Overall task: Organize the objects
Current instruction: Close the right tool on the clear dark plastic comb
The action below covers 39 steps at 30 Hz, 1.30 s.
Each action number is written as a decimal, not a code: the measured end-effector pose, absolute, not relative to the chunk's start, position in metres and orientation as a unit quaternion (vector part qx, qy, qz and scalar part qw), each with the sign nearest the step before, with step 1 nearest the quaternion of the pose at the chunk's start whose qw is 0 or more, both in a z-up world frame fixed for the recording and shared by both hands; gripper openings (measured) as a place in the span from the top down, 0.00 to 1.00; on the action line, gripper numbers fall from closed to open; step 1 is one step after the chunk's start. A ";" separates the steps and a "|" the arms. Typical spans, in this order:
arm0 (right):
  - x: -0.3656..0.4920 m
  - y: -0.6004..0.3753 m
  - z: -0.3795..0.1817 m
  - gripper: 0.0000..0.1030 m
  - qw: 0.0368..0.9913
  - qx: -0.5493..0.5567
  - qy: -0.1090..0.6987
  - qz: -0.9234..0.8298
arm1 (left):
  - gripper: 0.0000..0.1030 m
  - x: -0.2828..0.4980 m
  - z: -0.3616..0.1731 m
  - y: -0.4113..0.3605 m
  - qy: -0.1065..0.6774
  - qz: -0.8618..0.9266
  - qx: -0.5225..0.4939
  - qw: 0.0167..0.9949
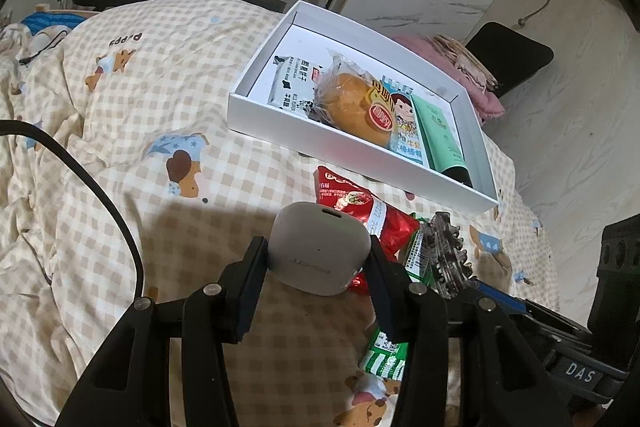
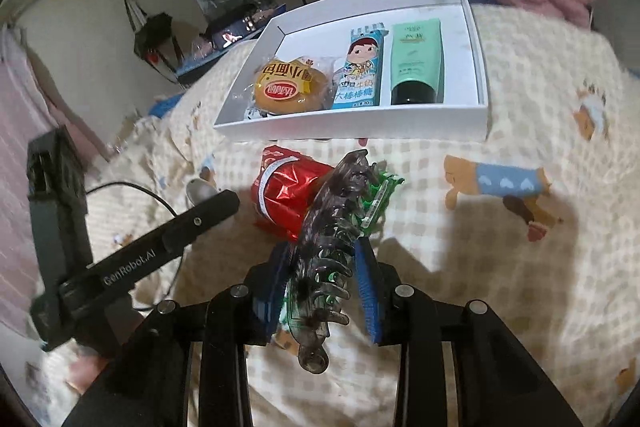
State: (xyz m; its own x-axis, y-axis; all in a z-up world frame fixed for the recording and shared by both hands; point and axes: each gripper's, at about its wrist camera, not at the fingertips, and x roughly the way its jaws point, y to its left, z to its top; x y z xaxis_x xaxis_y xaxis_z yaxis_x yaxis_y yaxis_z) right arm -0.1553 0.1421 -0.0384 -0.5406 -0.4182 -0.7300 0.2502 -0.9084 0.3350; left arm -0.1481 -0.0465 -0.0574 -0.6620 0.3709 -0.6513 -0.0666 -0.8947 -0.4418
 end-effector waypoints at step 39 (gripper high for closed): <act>-0.163 0.135 -0.057 0.83 0.184 0.463 -0.086 -0.863 | 0.50 -0.148 -0.059 -0.039 -0.182 0.888 -0.404 0.126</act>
State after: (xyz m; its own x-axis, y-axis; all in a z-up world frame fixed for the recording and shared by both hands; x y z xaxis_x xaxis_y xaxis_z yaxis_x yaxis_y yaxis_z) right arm -0.1632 0.1352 -0.0571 -0.5031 -0.3970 -0.7676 0.2386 -0.9175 0.3182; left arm -0.1483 -0.0389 -0.0594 -0.6423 0.3712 -0.6705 -0.0777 -0.9019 -0.4248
